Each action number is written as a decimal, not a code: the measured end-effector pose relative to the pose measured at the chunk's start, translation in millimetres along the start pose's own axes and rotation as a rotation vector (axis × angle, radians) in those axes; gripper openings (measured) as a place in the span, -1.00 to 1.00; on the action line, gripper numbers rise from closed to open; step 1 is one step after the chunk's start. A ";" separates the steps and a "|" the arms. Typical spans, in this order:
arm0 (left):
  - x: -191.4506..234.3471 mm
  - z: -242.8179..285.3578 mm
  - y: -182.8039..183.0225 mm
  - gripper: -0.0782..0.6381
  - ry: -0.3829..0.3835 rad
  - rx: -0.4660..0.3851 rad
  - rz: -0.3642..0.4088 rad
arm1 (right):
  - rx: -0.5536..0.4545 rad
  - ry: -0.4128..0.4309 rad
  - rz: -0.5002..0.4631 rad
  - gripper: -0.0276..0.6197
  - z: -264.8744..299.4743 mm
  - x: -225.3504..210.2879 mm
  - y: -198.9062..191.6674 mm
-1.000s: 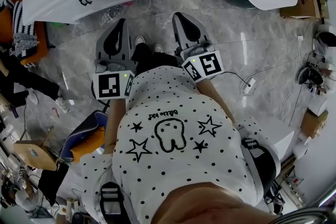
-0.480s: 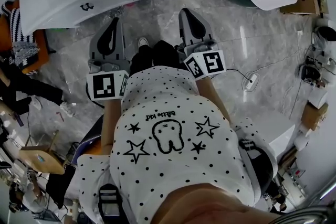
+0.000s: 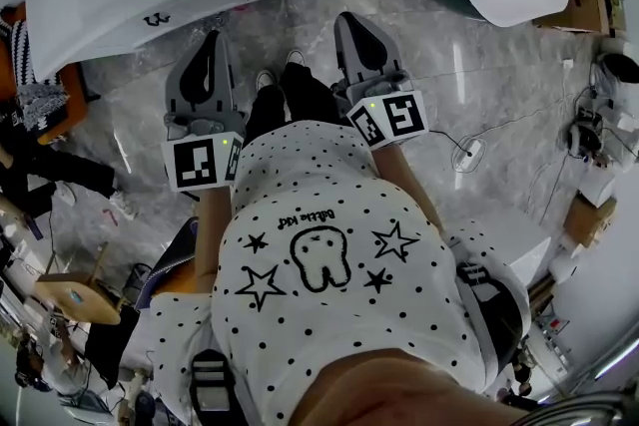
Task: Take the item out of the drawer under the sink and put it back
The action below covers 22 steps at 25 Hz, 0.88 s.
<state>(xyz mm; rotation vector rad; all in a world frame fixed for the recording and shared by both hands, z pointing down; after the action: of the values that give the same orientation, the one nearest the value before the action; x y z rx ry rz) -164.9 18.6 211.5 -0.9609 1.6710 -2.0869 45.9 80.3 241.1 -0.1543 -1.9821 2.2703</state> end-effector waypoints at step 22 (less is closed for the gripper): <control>-12.6 53.4 -2.7 -0.77 0.073 -0.020 -0.015 | -0.011 0.086 0.034 -0.87 39.1 -41.4 -4.8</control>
<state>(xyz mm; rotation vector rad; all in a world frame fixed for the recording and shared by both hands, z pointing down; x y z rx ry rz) -120.0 -12.8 215.4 -0.9162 1.7286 -2.1428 80.7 36.1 251.0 -0.2836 -1.9642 2.2330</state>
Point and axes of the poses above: the fingertips, and each gripper's own axes: z forward along the fingers, x to its left, y out of its top, the point moved 5 cm from there along -z, backward along the fingers, and after that the axes turned 12 degrees about -z, right-handed, at the moved point
